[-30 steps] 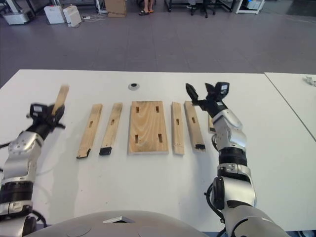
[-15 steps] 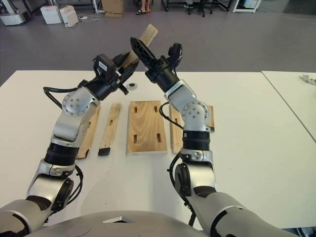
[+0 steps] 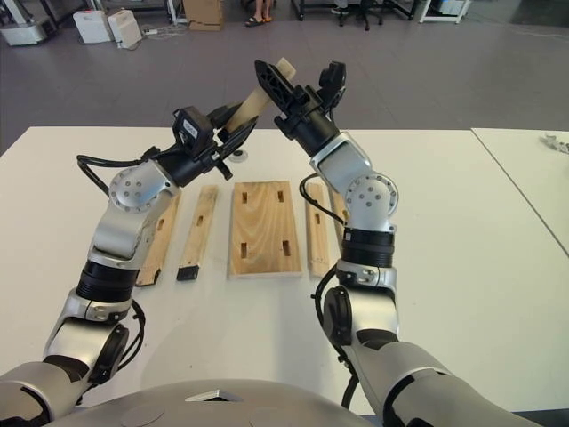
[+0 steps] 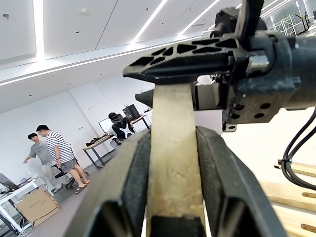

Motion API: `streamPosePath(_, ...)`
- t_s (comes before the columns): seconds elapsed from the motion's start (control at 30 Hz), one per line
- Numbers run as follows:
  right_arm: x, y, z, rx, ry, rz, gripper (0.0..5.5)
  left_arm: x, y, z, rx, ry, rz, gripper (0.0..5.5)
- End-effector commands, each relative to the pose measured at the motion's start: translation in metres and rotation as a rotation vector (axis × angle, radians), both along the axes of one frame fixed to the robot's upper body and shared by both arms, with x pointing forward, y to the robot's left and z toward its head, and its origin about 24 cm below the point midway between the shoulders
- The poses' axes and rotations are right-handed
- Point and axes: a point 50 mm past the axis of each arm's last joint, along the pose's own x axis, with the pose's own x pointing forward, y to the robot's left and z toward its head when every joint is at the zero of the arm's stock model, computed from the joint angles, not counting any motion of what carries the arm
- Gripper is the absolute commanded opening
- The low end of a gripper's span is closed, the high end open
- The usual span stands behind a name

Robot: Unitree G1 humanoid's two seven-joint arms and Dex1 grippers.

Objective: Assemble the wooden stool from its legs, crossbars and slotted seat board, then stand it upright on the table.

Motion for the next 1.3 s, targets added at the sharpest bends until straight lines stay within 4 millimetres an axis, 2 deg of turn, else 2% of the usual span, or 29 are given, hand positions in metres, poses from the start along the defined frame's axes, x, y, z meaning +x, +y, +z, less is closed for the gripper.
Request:
streamPosePath(0.03, -0.002, -0.003, 0.002, -0.018, -0.013, -0.004, 0.70, -0.002, -0.001, 0.000, 0.033, -0.004, -0.002, 1.29)
streamPosePath(0.1, -0.003, -0.007, -0.001, -0.039, -0.017, -0.027, 0.42, -0.002, 0.000, -0.004, 0.066, 0.000, 0.003, 1.29)
streamPosePath(0.13, -0.002, -0.015, -0.004, -0.062, -0.023, -0.068, 0.41, -0.001, 0.003, -0.006, 0.084, 0.010, 0.016, 1.65)
streamPosePath(0.23, -0.003, -0.044, -0.016, -0.151, -0.022, -0.215, 0.41, 0.000, 0.019, -0.010, 0.099, 0.041, 0.071, 2.11)
streamPosePath(0.27, -0.004, -0.057, -0.026, -0.195, -0.006, -0.279, 0.41, -0.001, 0.027, -0.012, 0.082, 0.059, 0.097, 2.26)
streamPosePath(0.37, -0.013, -0.098, -0.073, -0.323, 0.120, -0.493, 0.41, -0.009, 0.053, -0.027, -0.011, 0.141, 0.214, 2.80)
streamPosePath(0.43, -0.020, -0.111, -0.096, -0.319, 0.202, -0.587, 0.41, -0.011, 0.076, -0.035, -0.043, 0.170, 0.346, 3.04)
streamPosePath(0.5, -0.026, -0.114, -0.111, -0.307, 0.252, -0.634, 0.41, -0.010, 0.097, -0.038, -0.099, 0.191, 0.463, 3.04)
streamPosePath(0.6, -0.032, -0.109, -0.126, -0.307, 0.292, -0.646, 0.41, -0.010, 0.117, -0.042, -0.158, 0.219, 0.571, 3.04)
streamPosePath(0.87, -0.037, -0.104, -0.138, -0.324, 0.331, -0.658, 0.41, -0.010, 0.119, -0.050, -0.121, 0.234, 0.603, 3.04)
streamPosePath(1.13, -0.047, -0.102, -0.151, -0.394, 0.355, -0.671, 0.41, -0.014, 0.129, -0.049, -0.099, 0.231, 0.634, 3.04)
streamPosePath(1.2, -0.049, -0.103, -0.151, -0.461, 0.330, -0.677, 0.41, -0.013, 0.129, -0.050, -0.097, 0.231, 0.632, 3.04)
streamPosePath(1.3, -0.057, -0.096, -0.167, -0.761, 0.224, -0.615, 0.41, -0.012, 0.129, -0.050, -0.091, 0.229, 0.631, 3.04)
